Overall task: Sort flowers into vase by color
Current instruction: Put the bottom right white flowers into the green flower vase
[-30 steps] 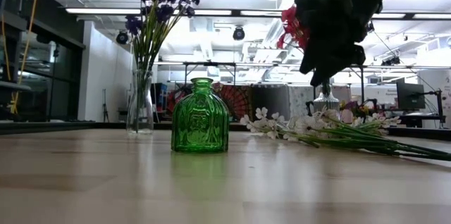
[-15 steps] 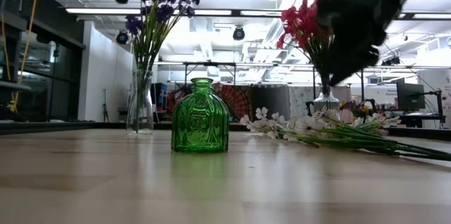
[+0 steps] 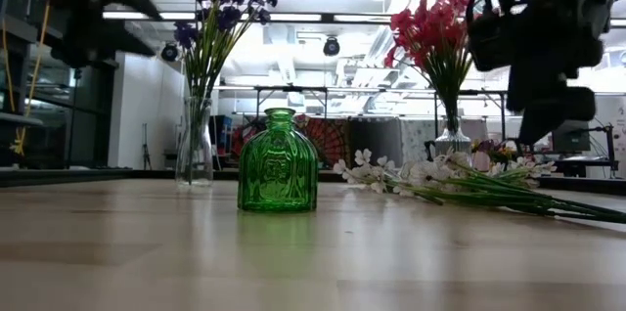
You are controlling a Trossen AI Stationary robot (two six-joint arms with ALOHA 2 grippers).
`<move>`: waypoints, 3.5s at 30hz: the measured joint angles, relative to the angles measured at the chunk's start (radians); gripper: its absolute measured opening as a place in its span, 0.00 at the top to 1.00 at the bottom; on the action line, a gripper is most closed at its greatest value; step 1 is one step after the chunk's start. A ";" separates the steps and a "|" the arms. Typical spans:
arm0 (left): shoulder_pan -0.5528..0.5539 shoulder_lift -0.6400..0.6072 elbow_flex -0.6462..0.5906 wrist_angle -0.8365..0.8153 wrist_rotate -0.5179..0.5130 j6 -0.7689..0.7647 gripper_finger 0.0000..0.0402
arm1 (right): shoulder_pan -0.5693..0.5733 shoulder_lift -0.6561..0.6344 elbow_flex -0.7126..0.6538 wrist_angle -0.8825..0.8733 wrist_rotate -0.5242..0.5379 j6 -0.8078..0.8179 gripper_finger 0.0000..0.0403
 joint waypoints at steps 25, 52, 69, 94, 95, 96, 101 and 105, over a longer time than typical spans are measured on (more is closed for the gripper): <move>-0.042 0.166 0.000 -0.009 -0.080 0.157 0.51 | 0.218 0.568 0.519 -0.449 0.057 0.250 0.52; -0.026 0.136 0.001 0.232 -0.087 0.421 0.51 | 0.178 0.682 0.532 -0.480 0.010 0.367 0.97; 0.100 -0.031 0.002 0.624 -0.090 0.497 0.51 | 0.376 0.313 0.566 -0.459 0.421 0.216 1.00; 0.110 -0.032 0.001 1.039 -0.091 0.602 0.51 | 0.061 0.337 0.082 1.237 0.594 -0.596 1.00; 0.110 -0.033 0.001 1.039 -0.096 0.603 0.51 | 0.056 0.349 0.093 1.239 0.579 -0.601 1.00; 0.110 -0.032 0.001 1.038 -0.097 0.607 0.51 | 0.052 0.366 0.108 1.241 0.559 -0.605 1.00; 0.110 -0.032 0.001 1.037 -0.109 0.613 0.51 | 0.043 0.487 0.187 1.232 0.490 -0.646 1.00; 0.110 -0.032 0.001 1.037 -0.110 0.613 0.51 | 0.030 0.547 0.197 1.270 0.501 -0.656 1.00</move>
